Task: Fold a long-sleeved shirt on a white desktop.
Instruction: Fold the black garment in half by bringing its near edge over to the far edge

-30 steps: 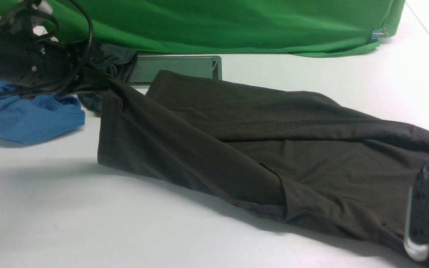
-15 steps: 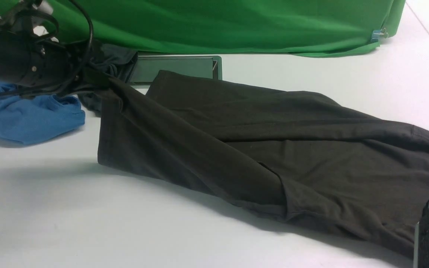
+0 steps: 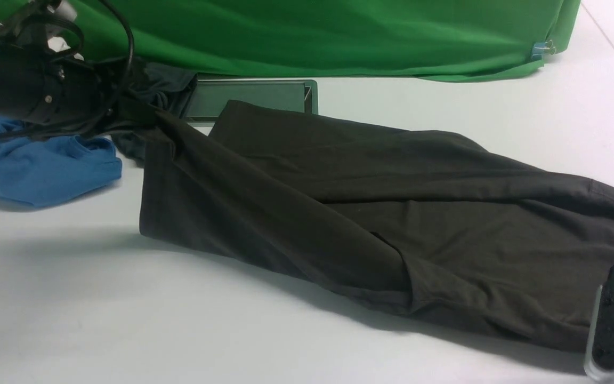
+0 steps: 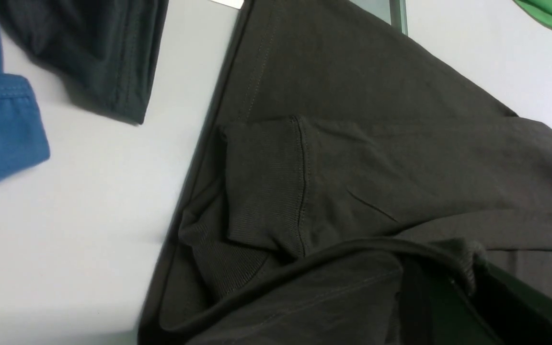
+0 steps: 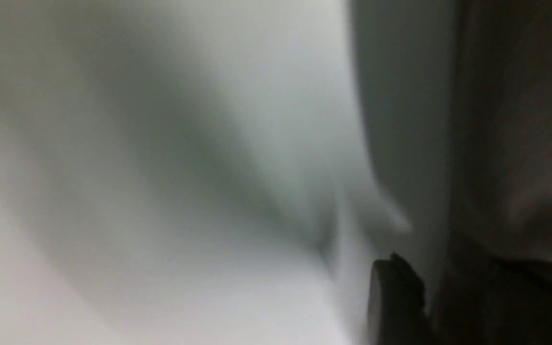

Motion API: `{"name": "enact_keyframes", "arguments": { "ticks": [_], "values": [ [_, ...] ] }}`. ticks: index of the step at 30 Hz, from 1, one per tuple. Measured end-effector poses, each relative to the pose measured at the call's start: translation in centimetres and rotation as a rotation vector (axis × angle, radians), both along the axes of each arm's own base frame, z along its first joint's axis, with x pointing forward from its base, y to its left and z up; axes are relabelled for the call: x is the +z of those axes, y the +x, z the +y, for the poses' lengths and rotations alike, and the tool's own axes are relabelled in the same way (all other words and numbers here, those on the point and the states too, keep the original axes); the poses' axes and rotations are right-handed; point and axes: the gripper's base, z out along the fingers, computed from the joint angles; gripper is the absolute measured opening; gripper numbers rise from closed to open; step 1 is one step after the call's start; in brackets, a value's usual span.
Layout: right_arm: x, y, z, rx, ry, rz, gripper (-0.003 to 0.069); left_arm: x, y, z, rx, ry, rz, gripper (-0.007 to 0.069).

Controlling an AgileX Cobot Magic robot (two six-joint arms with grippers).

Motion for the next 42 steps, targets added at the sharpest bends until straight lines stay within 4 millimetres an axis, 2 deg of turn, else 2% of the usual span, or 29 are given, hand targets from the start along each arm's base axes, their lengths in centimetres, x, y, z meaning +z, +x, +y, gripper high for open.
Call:
{"name": "enact_keyframes", "arguments": {
  "ticks": [2,4,7,12,20,24,26,27,29,31,32,33,34,36,38,42],
  "values": [
    [0.4,0.6,0.2,0.002,0.019,-0.038,0.02,0.0,0.0,0.0,0.0,0.0,0.0,0.0027],
    [0.7,1.2,0.4,0.008,0.029,-0.064,0.0104,0.0,0.0,0.0,-0.002,0.001,-0.001,0.0027],
    [0.6,1.7,0.3,-0.005,0.035,-0.06,0.0034,0.0,0.0,0.0,-0.002,0.001,-0.001,0.0027],
    [0.7,2.3,-0.2,-0.065,0.062,-0.032,0.0025,0.0,0.0,0.0,-0.002,0.001,-0.001,0.0027],
    [3.8,2.9,0.3,-0.064,0.163,-0.019,0.0025,0.1,0.0,-0.1,0.0,-0.011,-0.006,0.0027],
    [4.6,2.9,0.3,-0.06,0.172,-0.047,0.0028,0.1,0.1,-0.1,-0.006,-0.018,-0.013,0.0027],
    [5.1,2.3,0.3,-0.045,0.172,-0.067,0.008,0.1,0.1,-0.2,-0.012,-0.015,-0.017,0.0027],
    [5.3,2.0,0.3,-0.045,0.173,-0.071,0.0131,0.1,0.1,-0.2,-0.012,-0.015,-0.017,0.0027],
    [5.5,1.6,0.2,-0.045,0.174,-0.075,0.0269,0.2,0.1,-0.2,-0.012,-0.016,-0.018,0.0027],
    [5.3,1.0,0.2,-0.044,0.171,-0.063,0.0481,0.2,0.1,-0.2,-0.012,-0.016,-0.018,0.0027],
    [5.1,0.8,0.1,-0.04,0.162,-0.048,0.0561,0.2,0.1,-0.2,-0.012,-0.017,-0.018,0.0027],
    [5.0,0.7,0.1,-0.041,0.162,-0.046,0.0561,0.2,0.1,-0.2,-0.012,-0.017,-0.018,0.0027],
    [4.3,0.3,-0.1,-0.025,0.135,-0.02,0.064,0.2,0.1,-0.2,-0.012,-0.017,-0.018,0.0027],
    [3.6,-0.3,-0.4,-0.003,0.098,0.009,0.0668,0.2,0.1,-0.2,-0.012,-0.017,-0.019,0.0027],
    [3.0,-0.7,-0.8,0.014,0.054,0.028,0.065,0.2,0.1,-0.2,-0.013,-0.016,-0.019,0.0027],
    [2.1,-1.1,-1.4,-0.002,-0.006,0.012,0.0494,0.2,0.1,-0.2,-0.013,-0.016,-0.019,0.0027]
  ]
}}
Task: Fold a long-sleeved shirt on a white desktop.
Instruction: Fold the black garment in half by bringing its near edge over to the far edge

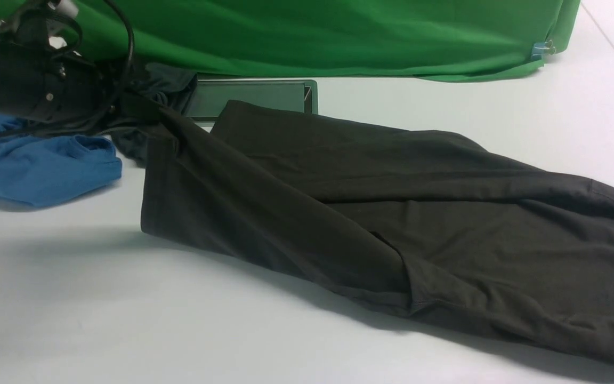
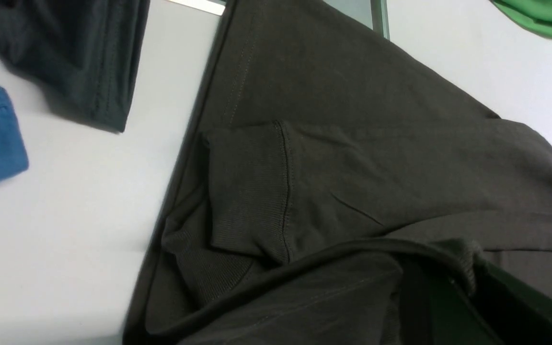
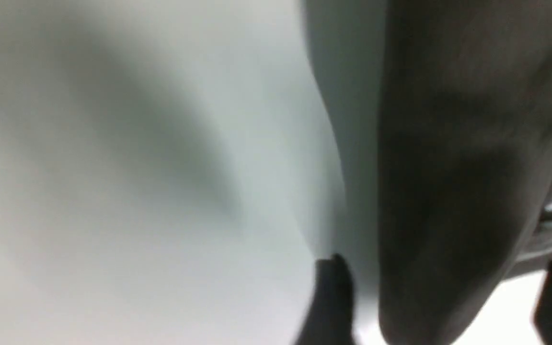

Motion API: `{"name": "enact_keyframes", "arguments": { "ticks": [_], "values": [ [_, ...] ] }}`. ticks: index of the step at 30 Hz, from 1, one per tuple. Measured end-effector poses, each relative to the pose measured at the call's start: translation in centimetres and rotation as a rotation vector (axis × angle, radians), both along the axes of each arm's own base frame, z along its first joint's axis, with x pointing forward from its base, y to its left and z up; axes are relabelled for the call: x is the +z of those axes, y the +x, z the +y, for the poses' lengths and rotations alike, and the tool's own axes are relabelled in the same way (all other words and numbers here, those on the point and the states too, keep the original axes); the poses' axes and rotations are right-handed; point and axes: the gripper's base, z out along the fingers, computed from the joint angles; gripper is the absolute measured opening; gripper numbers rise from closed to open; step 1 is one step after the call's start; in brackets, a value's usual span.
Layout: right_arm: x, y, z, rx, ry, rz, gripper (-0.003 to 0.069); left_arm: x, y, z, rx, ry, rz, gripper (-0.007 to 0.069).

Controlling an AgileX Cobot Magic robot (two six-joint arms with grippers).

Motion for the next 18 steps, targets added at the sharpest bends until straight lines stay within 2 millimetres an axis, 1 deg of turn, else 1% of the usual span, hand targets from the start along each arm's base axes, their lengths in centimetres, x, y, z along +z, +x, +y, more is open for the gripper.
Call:
{"name": "enact_keyframes", "arguments": {
  "ticks": [3,4,6,7,9,11,12,13,14,16,18],
  "values": [
    [-0.4,0.2,0.0,-0.004,-0.006,-0.003,0.0397,0.0,0.0,0.0,0.0,0.0,0.0,0.0027],
    [-0.5,0.3,0.0,-0.002,-0.006,-0.003,0.0386,0.0,0.0,0.0,0.0,0.0,0.0,0.0027],
    [-1.4,0.8,0.0,-0.003,-0.008,0.021,0.034,0.0,0.0,0.0,0.0,0.0,0.0,0.0027],
    [-1.4,0.9,0.0,-0.002,-0.008,0.021,0.0337,0.0,0.0,0.0,0.0,0.0,0.0,0.0027],
    [-2.0,1.2,0.1,-0.013,-0.005,0.036,0.0302,0.0,0.0,0.0,0.0,0.0,0.0,0.0027],
    [-2.1,1.5,0.1,-0.018,-0.008,0.049,0.0186,0.0,0.0,0.0,-0.001,0.001,-0.001,0.0027],
    [-1.9,1.6,0.1,-0.02,-0.008,0.045,0.0113,0.0,0.0,0.0,-0.005,0.005,-0.003,0.0027],
    [-1.8,1.7,0.1,-0.021,-0.009,0.042,0.0097,0.0,0.0,0.0,-0.006,0.005,-0.004,0.0027],
    [-1.4,1.9,0.1,-0.022,-0.003,0.031,0.0064,0.0,0.0,0.0,-0.009,0.007,-0.004,0.0027],
    [-1.0,2.0,0.3,-0.017,0.011,0.027,0.0062,0.0,0.0,0.0,-0.013,0.01,-0.006,0.0027],
    [-0.2,1.9,0.6,-0.012,0.054,0.029,0.0062,0.0,0.0,0.0,-0.021,0.012,-0.004,0.0027]
  ]
}}
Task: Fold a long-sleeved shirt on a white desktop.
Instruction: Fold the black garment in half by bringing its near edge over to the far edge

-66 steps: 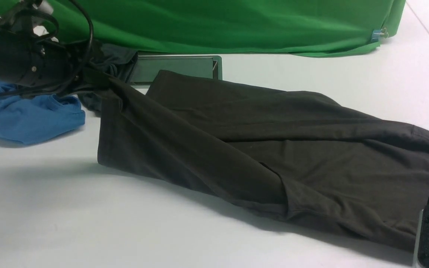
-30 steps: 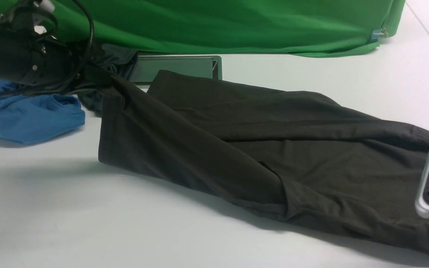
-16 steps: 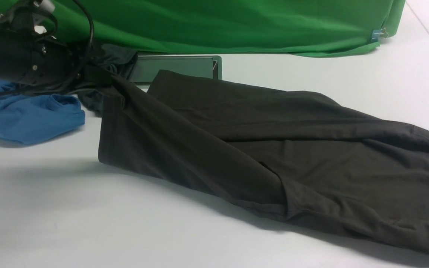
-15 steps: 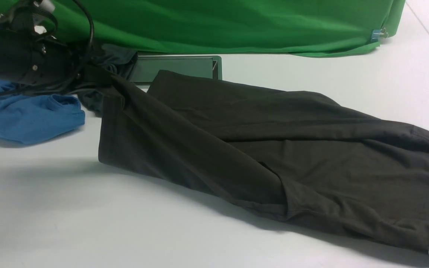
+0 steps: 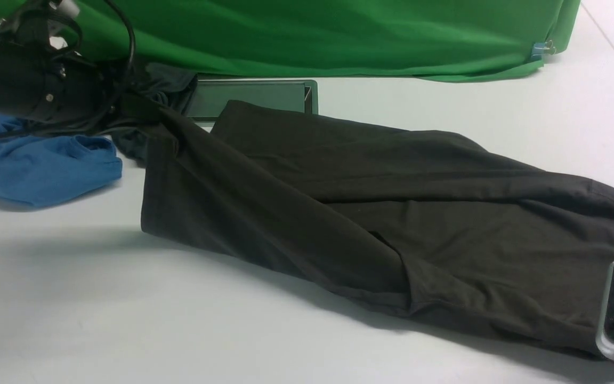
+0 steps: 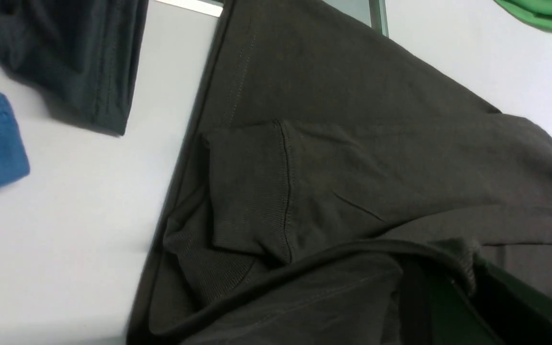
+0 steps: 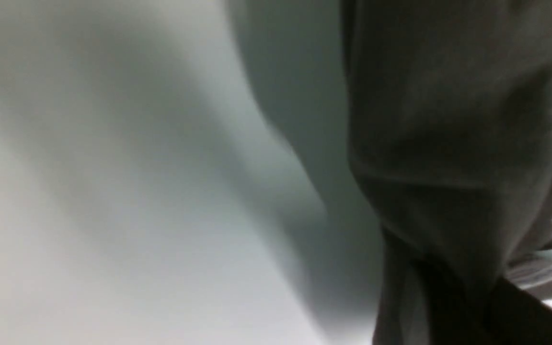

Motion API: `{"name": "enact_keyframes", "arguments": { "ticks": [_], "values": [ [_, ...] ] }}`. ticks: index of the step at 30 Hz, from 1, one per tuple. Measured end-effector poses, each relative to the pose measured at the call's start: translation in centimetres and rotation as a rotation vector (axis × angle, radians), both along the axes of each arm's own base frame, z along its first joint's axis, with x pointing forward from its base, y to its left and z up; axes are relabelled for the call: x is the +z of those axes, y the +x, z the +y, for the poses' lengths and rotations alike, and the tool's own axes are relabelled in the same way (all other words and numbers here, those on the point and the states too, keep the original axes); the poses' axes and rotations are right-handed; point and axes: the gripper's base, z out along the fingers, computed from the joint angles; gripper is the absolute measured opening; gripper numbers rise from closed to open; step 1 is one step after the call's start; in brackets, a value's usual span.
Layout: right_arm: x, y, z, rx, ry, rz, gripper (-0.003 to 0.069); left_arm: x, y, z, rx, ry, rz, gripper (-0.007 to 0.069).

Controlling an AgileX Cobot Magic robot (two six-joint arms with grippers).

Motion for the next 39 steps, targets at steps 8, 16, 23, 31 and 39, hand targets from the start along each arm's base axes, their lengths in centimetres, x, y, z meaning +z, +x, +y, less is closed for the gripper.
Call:
{"name": "enact_keyframes", "arguments": {
  "ticks": [8,16,23,31,39],
  "values": [
    [2.7,-1.6,0.1,0.008,0.029,-0.113,0.0062,1.7,-1.6,0.2,-0.033,0.083,-0.016,0.0027],
    [3.9,-1.8,0.5,0.016,0.056,-0.164,0.0062,4.8,-2.7,0.7,0.031,0.149,-0.108,0.0027],
    [5.4,2.3,0.9,-0.038,0.082,-0.146,0.0062,5.8,2.3,0.5,-0.026,0.132,-0.101,0.0029],
    [6.5,7.6,-0.8,-0.161,0.119,-0.129,0.0062,5.3,9.9,-2.0,-0.099,0.156,-0.113,0.0036],
    [4.6,10.4,-3.7,-0.28,0.13,-0.08,0.0061,1.6,15.8,-2.5,-0.081,0.12,-0.095,0.0039]
  ]
}}
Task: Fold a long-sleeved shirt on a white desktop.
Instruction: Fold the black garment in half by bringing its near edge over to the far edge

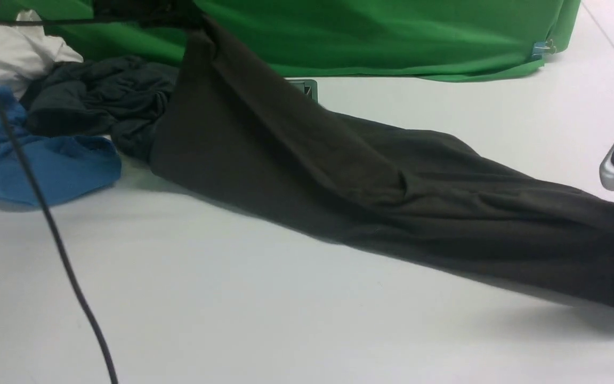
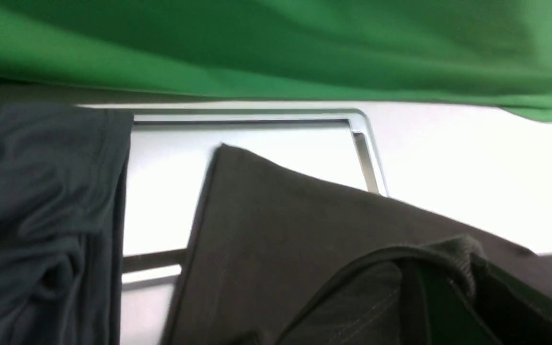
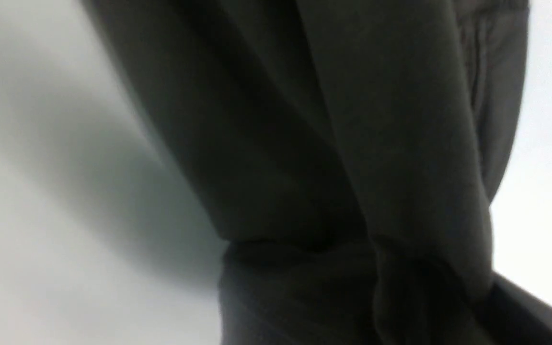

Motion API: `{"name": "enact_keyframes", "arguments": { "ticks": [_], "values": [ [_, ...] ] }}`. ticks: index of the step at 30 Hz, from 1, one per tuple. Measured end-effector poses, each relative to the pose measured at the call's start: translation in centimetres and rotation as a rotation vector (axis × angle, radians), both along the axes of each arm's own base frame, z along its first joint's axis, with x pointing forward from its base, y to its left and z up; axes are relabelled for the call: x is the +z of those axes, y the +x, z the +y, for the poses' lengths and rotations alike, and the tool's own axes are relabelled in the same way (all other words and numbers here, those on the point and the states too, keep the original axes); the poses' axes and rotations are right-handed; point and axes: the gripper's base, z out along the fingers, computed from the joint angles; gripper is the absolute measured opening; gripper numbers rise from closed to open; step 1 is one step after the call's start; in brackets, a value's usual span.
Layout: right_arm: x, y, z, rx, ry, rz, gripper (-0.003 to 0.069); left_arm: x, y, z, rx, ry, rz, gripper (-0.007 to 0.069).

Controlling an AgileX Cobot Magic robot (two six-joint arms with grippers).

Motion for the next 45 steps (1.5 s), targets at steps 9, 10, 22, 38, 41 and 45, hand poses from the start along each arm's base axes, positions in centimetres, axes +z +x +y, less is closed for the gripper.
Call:
{"name": "enact_keyframes", "arguments": {
  "ticks": [9,10,22,38,41,45],
  "values": [
    [-2.5,1.4,-0.4,-0.017,0.009,0.026,0.0061,-3.9,1.9,0.0,0.016,-0.018,0.06,0.0041],
    [-2.7,1.5,-0.4,-0.025,0.01,0.022,0.0061,-4.2,2.0,0.0,0.023,-0.021,0.062,0.0043],
    [-1.8,2.5,-0.7,-0.134,0.02,-0.14,0.0427,-3.8,1.9,0.1,0.022,-0.005,0.061,0.0449],
    [10.1,4.2,9.8,0.072,0.329,-0.51,0.0372,7.4,-9.2,1.6,-0.129,0.179,0.087,0.0591],
    [8.5,5.3,14.7,0.203,0.356,-0.453,0.0491,5.3,-11.3,1.5,-0.115,0.159,0.142,0.0494],
    [5.3,6.8,19.6,0.389,0.306,-0.379,0.0631,1.7,-13.9,1.5,-0.069,0.135,0.191,0.0377]
  ]
}}
